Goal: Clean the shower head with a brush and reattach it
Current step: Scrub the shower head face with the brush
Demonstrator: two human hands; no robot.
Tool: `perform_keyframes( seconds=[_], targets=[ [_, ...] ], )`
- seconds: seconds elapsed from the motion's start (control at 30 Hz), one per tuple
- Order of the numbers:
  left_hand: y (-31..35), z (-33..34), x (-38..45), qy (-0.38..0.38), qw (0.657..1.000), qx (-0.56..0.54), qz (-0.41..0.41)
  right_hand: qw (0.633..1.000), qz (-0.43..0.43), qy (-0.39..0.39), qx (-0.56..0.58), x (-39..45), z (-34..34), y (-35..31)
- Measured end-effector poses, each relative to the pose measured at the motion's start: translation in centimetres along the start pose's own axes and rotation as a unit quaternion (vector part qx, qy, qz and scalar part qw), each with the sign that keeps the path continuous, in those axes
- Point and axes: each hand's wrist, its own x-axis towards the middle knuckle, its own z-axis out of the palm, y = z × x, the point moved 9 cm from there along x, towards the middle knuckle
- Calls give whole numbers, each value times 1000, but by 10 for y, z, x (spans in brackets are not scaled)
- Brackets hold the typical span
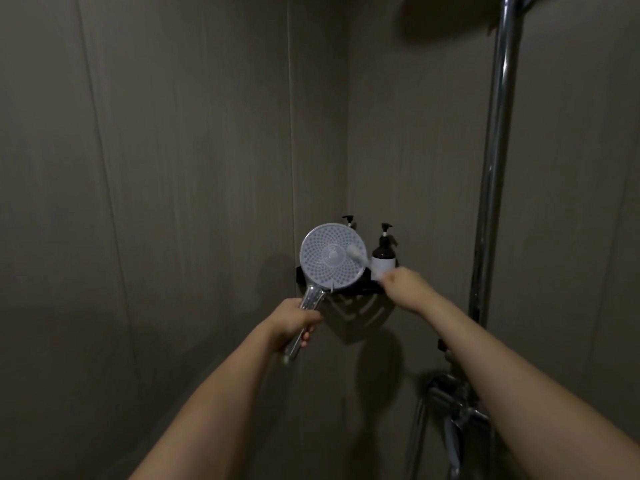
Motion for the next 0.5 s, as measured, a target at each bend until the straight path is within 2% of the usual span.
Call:
perform_keyframes(
  seconds=[0.03,0.07,0.17,0.2,0.27,0.3,0.4,0.5],
  targets=[
    [-1,1,0,-2,1000,2,-1,998,12,-62,-11,-2,13,5],
    [-1,2,-1,-5,1000,2,-2,997,4,-82,-3,-3,19,6],
    [0,6,-2,-7,1000,-9,7,997,-4,33,68,2,-5,11],
    [1,7,-2,-3,1000,-18,12,998,6,12,62,2,-3,14],
    [1,8,-1,2,999,-46,11,995,15,-97,24,-5,16,18],
    [-1,9,0,-1,998,-69,2,993,14,-113,27,-6,18,20],
    [-5,13,2,-17,986,-158,-47,994,1,-85,62,-5,8,18],
    [-3,17,8,-22,972,-228,-50,996,-16,-89,-22,-5,14,8]
  ],
)
